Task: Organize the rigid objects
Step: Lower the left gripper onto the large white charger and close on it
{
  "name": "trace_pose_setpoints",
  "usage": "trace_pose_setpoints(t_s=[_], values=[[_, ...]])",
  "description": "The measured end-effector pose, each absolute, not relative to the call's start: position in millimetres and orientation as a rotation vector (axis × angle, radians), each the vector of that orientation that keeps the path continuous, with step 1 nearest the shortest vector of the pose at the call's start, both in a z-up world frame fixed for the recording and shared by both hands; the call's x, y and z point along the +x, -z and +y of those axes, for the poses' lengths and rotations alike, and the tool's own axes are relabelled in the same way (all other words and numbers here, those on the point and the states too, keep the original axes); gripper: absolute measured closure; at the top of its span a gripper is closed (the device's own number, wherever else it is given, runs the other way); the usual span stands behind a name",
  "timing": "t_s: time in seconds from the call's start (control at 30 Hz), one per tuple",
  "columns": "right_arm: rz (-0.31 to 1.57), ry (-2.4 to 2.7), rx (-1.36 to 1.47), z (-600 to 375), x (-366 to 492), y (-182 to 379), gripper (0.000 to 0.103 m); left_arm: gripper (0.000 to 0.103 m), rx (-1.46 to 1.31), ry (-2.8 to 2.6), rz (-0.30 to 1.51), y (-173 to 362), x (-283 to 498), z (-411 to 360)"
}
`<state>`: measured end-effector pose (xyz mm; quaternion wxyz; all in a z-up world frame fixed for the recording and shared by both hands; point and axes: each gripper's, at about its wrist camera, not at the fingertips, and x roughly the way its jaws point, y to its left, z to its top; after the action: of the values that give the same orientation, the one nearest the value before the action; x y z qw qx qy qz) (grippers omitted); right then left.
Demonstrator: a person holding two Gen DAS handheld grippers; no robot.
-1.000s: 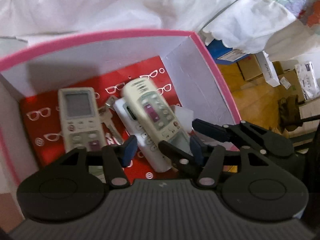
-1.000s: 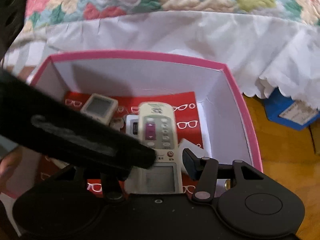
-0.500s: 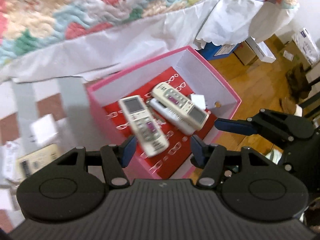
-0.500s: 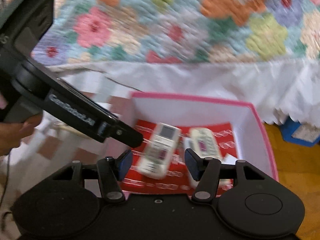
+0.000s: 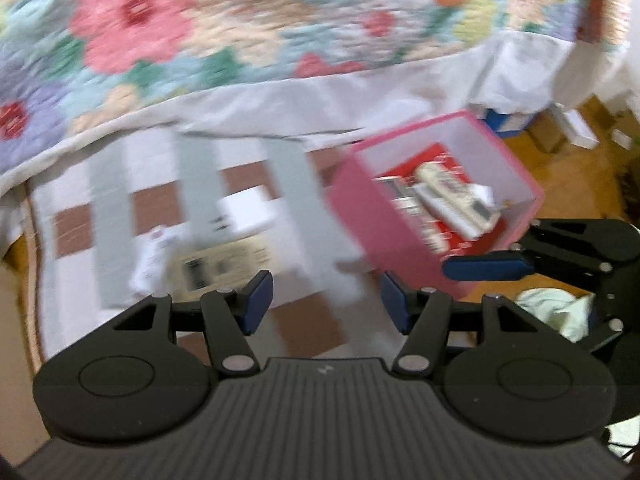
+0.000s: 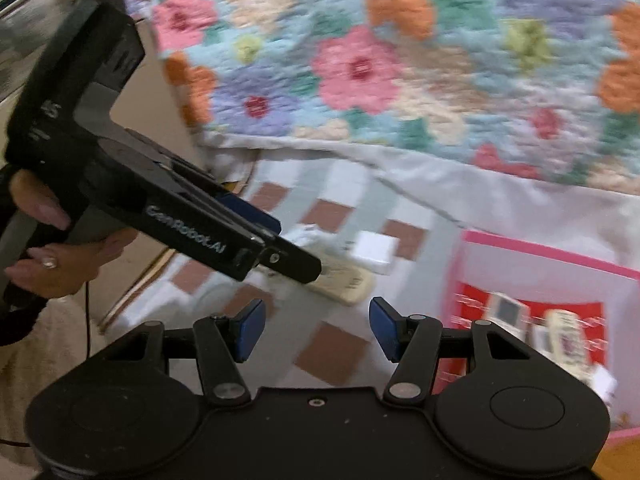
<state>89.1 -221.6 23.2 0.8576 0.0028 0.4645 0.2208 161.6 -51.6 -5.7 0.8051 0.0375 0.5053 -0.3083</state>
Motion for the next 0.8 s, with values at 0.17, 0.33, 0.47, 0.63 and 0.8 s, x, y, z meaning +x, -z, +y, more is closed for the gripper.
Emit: trace_pose_setpoints(t_s=[0.17, 0.33, 0.47, 0.63, 0.8], values=[[0.986, -0.551, 0.022, -185, 110, 15, 0.040, 0.044, 0.014, 0.529, 1.116, 36, 183, 5], [1.028, -0.595, -0.059, -143, 133, 61, 0.040, 0.044, -0.047, 0.394, 1.151, 76, 207, 51], [1.046, -0.648, -0.064, -117, 142, 85, 0.040, 0.044, -0.095, 0.331, 1.193, 110, 224, 79], [1.036, -0.706, -0.079, -82, 150, 110, 0.040, 0.044, -0.170, 0.264, 1.210, 143, 243, 103], [1.075, -0.661, -0.034, -63, 166, 143, 0.041, 0.047, -0.243, 0.267, 1.208, 162, 251, 107]])
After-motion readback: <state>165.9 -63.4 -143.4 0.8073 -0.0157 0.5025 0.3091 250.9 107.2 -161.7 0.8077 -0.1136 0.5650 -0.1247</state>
